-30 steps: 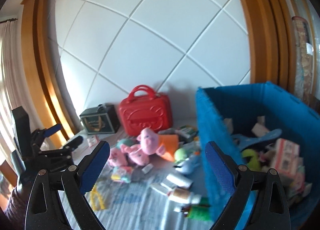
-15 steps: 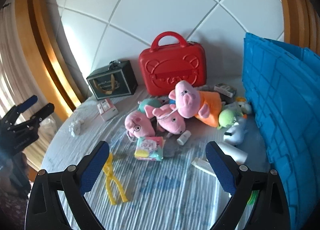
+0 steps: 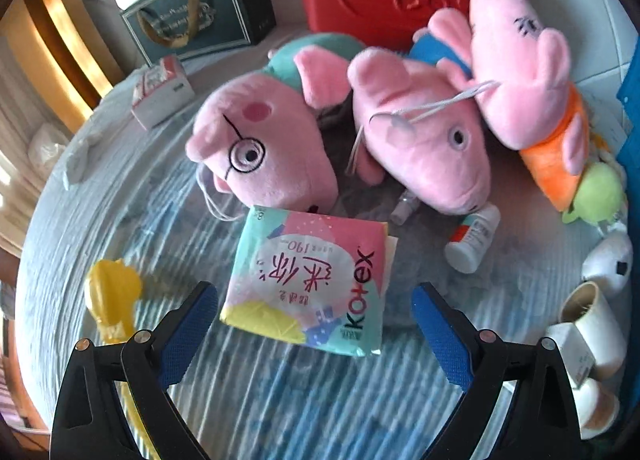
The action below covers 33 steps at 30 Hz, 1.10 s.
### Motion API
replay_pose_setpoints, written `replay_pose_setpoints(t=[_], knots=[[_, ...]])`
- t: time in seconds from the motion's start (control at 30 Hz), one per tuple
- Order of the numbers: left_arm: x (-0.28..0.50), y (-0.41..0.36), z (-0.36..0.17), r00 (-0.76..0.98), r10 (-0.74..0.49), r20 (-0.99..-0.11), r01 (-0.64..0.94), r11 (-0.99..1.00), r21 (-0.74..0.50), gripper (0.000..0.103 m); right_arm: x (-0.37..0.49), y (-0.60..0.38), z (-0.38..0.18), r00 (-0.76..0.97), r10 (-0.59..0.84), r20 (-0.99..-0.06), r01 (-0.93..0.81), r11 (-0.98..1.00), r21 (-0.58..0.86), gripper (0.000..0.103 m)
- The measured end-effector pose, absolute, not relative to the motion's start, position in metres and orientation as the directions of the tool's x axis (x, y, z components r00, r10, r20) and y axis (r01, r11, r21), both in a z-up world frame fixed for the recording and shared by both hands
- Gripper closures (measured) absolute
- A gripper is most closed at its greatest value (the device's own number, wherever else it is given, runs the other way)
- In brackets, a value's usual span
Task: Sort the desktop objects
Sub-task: 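Grasp the Kotex pad pack with right tool while left tool grasps the yellow snowball clip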
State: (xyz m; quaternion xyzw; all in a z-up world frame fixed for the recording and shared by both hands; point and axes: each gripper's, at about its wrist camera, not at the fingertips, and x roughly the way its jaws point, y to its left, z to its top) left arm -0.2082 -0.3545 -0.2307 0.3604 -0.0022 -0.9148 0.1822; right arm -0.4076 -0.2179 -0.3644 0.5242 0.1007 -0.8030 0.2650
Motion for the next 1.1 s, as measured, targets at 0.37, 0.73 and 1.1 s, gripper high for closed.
replay_pose_setpoints(t=[0.37,0.73,1.1], knots=[[-0.198,-0.337,-0.322,-0.524,-0.257,-0.812,0.387,-0.921,0.042,0.016,-0.413,-0.228,-0.390,-0.302,-0.288,-0.909,0.601,-0.797,0.053,0.022],[-0.215,-0.335,-0.382,-0.431,-0.273,-0.860,0.472,-0.881,0.042,0.035,-0.406,-0.176,-0.345,-0.310,-0.390,-0.867,0.651,-0.752,0.105,0.022],[-0.200,-0.343,-0.368,-0.514,-0.195,-0.836,0.400,-0.916,-0.033,0.071,-0.401,-0.167,-0.313,-0.340,-0.461,-0.820,0.665,-0.735,0.137,0.022]])
